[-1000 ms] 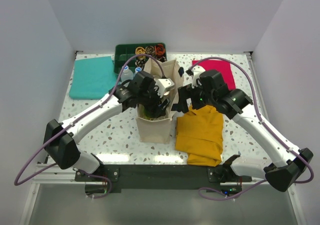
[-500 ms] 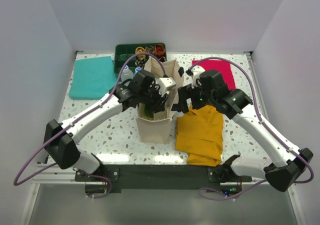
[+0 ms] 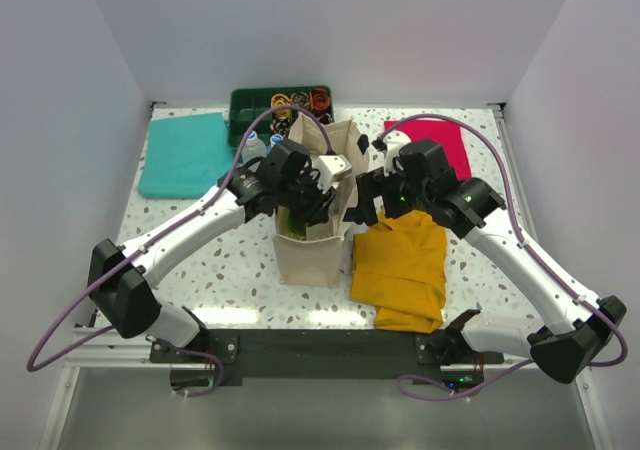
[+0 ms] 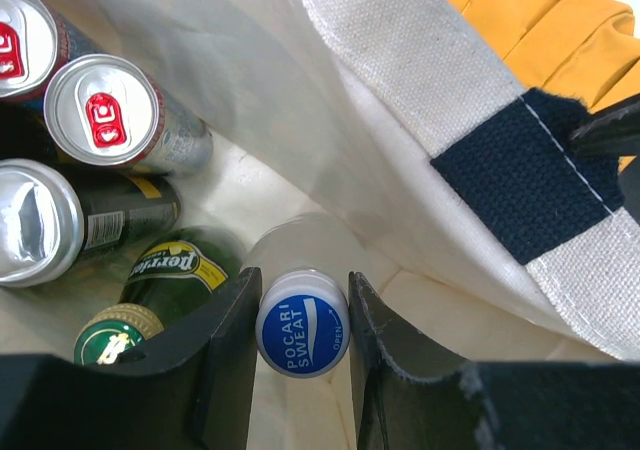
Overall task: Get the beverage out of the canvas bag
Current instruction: Take out the drink from the canvas bag.
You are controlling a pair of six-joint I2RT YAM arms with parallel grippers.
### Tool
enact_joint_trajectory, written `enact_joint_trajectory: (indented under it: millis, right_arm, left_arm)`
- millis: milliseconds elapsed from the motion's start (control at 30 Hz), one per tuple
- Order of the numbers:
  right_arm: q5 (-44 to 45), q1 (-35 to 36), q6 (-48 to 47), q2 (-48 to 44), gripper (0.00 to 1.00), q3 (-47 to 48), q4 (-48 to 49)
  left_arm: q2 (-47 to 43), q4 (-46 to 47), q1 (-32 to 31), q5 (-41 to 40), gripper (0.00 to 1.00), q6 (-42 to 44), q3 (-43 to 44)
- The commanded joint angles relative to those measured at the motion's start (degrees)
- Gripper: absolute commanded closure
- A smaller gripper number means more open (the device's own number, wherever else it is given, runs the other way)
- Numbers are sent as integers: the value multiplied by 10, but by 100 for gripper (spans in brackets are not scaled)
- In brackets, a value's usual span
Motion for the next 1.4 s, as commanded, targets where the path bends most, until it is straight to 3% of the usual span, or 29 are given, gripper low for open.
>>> enact_joint_trajectory:
  millis: [0,1367]
  right_arm:
    - [24,-1,-11,-2,7,14,23]
    - [55,-2,-17,-7,5,5,36]
  left_arm:
    - [-26,-7,-2,-1,100,-7,50]
    - [-59,24,-2,-31,100,-25,102]
